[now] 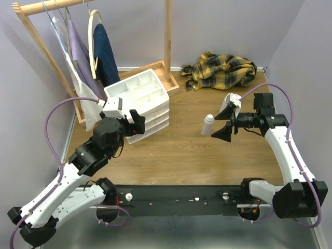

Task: Organize the makeup
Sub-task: Open the drawer in the storage box.

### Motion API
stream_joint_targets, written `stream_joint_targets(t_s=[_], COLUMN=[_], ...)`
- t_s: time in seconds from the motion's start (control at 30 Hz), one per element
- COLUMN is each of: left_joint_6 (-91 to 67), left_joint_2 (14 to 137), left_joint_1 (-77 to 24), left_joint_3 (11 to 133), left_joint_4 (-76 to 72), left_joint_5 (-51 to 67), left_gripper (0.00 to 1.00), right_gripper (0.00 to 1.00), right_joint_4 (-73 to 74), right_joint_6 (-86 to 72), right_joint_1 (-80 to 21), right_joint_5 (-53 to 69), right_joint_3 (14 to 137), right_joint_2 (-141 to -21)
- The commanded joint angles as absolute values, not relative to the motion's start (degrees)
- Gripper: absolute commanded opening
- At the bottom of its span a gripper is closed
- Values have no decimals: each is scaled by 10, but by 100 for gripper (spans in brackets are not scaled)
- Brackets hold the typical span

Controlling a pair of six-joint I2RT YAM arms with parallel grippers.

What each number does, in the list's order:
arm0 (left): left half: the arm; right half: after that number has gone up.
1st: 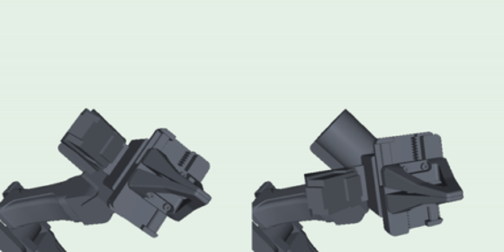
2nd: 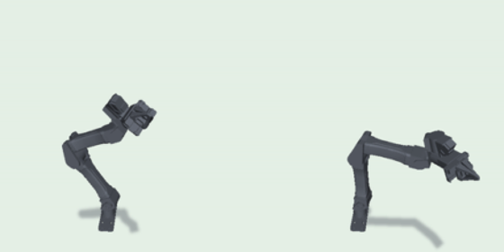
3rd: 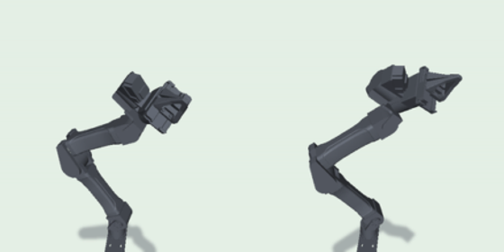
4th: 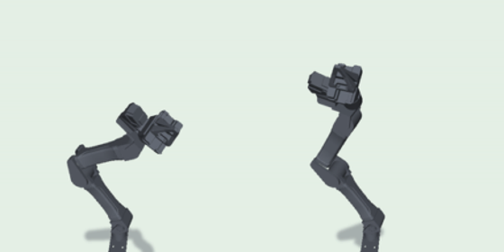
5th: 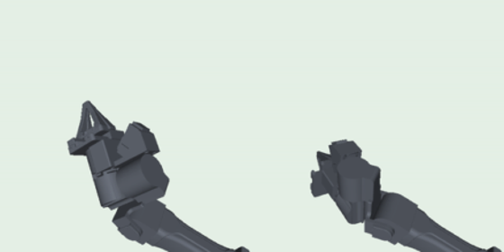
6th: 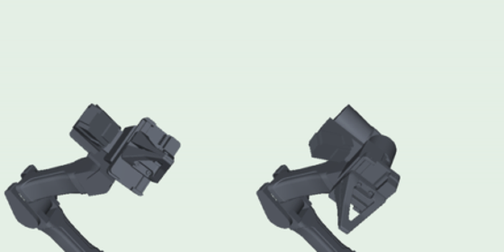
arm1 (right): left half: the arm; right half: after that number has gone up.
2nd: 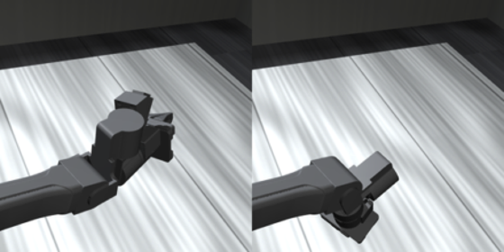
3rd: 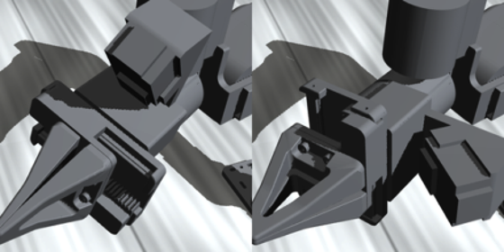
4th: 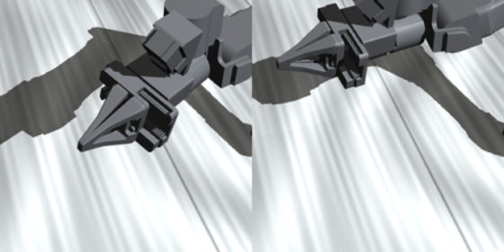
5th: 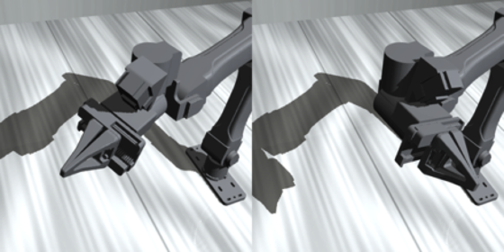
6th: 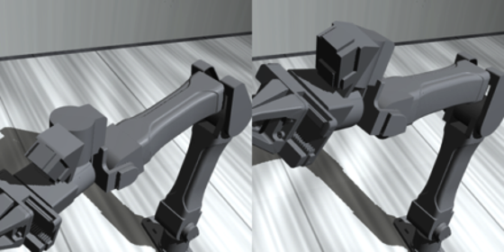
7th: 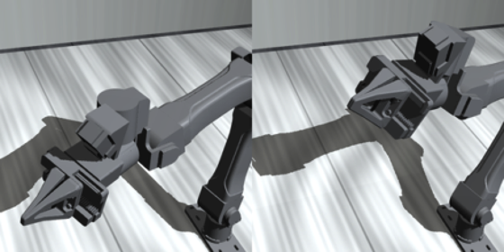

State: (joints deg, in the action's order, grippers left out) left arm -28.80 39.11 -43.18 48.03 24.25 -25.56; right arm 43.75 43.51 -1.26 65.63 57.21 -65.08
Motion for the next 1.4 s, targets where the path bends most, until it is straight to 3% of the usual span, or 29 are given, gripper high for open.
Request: stream_joint_targets(t_s=[0.0,0.33,0.47,0.53,0.57,0.67,0.93,1.03,1.13,1.27,1.37], left_joint_6=[-354,-394,-369,-352,-345,-324,-308,-292,-271,-265,-248], left_joint_2=[438,530,554,572,581,617,670,679,676,677,676], left_joint_1=[-424,-357,-314,-295,-281,-269,-260,-258,-258,-258,-257], left_joint_3=[563,666,653,649,650,661,662,645,614,604,613], left_joint_4=[387,466,437,421,418,403,361,332,297,290,284], left_joint_5=[-356,-401,-377,-363,-365,-369,-375,-378,-398,-417,-393], left_gripper=[99,98,81,80,70,56,52,46,35,12,5], right_gripper=[100,100,100,100,100,100,100,100,100,100,100], right_joint_4=[436,435,432,430,429,431,431,427,403,390,399], right_joint_6=[435,433,431,428,427,427,428,426,404,389,395], right_joint_1=[-10,-10,-9,-10,-10,-11,-11,-10,-10,-10,-10], right_joint_5=[660,661,662,663,664,666,674,679,678,679,683], right_joint_3=[560,560,558,557,556,557,555,555,547,541,544], right_joint_2=[-645,-642,-641,-641,-642,-643,-649,-651,-651,-654,-657])
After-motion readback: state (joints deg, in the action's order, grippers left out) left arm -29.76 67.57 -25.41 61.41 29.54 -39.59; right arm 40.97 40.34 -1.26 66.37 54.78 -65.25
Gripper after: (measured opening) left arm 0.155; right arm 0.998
